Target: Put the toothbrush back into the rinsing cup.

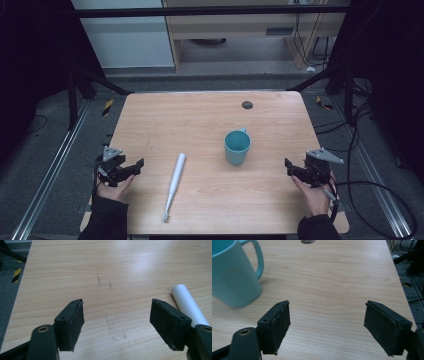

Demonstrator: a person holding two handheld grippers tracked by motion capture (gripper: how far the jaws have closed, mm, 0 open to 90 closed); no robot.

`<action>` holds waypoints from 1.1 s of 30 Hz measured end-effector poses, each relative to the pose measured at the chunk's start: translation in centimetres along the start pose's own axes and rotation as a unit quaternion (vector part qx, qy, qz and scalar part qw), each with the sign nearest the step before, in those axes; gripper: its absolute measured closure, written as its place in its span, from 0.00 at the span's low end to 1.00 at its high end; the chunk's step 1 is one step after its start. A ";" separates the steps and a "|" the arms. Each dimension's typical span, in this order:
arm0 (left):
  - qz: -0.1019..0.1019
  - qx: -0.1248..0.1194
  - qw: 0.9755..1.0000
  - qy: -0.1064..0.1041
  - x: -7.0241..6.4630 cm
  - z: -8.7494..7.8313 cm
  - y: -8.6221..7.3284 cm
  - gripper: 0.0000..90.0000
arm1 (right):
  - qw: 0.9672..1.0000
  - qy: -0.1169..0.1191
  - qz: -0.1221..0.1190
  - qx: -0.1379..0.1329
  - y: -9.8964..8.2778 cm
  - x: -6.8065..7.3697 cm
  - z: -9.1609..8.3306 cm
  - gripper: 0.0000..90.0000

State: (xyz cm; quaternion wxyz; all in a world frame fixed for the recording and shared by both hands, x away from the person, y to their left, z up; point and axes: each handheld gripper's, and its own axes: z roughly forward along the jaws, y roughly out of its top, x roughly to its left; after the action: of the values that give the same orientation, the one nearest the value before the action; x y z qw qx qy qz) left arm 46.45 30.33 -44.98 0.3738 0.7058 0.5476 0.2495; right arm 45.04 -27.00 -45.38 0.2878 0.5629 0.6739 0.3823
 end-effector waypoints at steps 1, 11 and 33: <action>-0.002 0.001 1.000 -0.006 -0.2 -0.1 -0.1 0.33 | 1.000 0.004 -0.004 0.001 0.0 0.2 0.0 0.24; 0.017 0.013 0.998 -0.054 -3.2 -0.7 -0.6 0.49 | 0.998 0.035 -0.043 0.011 0.2 2.5 -0.2 0.34; 0.068 0.066 0.989 -0.110 -8.4 -1.1 -2.4 0.66 | 0.997 0.048 -0.057 0.026 -0.2 3.1 0.1 0.42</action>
State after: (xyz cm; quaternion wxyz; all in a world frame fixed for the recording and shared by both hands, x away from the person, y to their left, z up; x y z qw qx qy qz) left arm 41.88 22.79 -45.82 0.3665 0.7880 0.4688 0.1581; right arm 44.38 -23.96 -45.44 0.2620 0.5117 0.7276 0.3744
